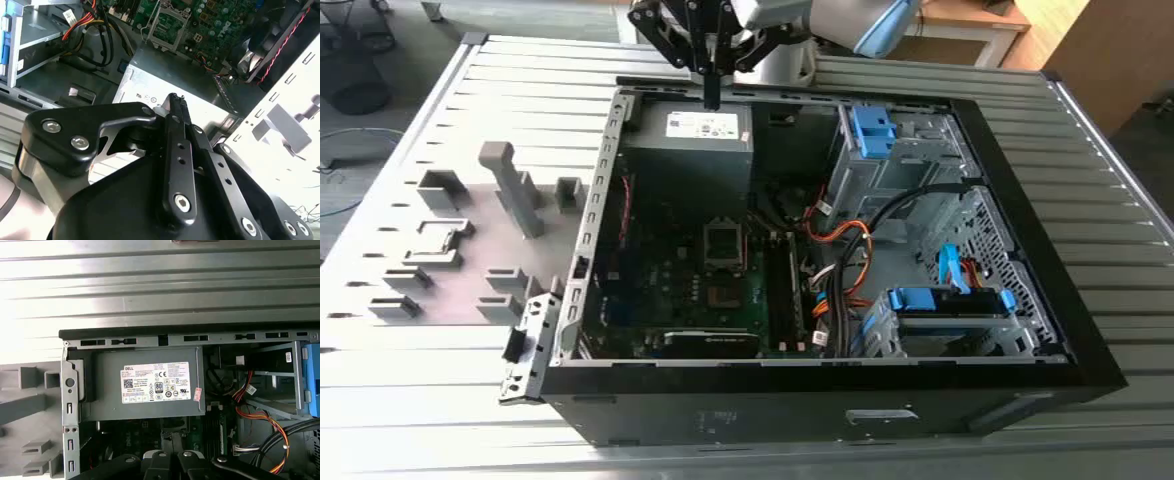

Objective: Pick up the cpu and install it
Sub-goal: 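Reach for the cpu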

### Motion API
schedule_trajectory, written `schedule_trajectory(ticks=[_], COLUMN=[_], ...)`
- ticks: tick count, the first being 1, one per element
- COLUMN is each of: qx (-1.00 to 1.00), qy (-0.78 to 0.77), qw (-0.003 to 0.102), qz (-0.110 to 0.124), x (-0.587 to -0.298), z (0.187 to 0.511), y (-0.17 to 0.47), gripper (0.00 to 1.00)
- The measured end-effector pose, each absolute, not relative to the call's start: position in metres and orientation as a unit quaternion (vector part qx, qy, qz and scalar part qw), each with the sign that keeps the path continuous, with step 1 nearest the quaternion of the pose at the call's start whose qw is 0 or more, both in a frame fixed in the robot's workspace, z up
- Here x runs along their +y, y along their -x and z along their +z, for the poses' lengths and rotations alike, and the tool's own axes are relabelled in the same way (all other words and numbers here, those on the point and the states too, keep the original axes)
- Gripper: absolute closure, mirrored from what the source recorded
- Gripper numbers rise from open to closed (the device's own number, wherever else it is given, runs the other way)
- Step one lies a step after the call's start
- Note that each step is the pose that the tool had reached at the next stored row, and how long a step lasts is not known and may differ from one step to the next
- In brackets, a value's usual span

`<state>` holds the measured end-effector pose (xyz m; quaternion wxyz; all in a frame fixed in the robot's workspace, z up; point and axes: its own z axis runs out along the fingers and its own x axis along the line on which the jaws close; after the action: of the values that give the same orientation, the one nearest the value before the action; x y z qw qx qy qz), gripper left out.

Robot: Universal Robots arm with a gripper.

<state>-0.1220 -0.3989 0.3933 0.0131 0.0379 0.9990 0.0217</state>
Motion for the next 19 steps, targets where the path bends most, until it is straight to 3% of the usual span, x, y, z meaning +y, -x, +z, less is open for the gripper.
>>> schedule_trajectory(ticks=[19], qx=[0.999], qy=[-0.038], qw=[0.013], qz=[0.022], x=[-0.399], z=[0.3933], y=[0.1268], gripper=[0.89])
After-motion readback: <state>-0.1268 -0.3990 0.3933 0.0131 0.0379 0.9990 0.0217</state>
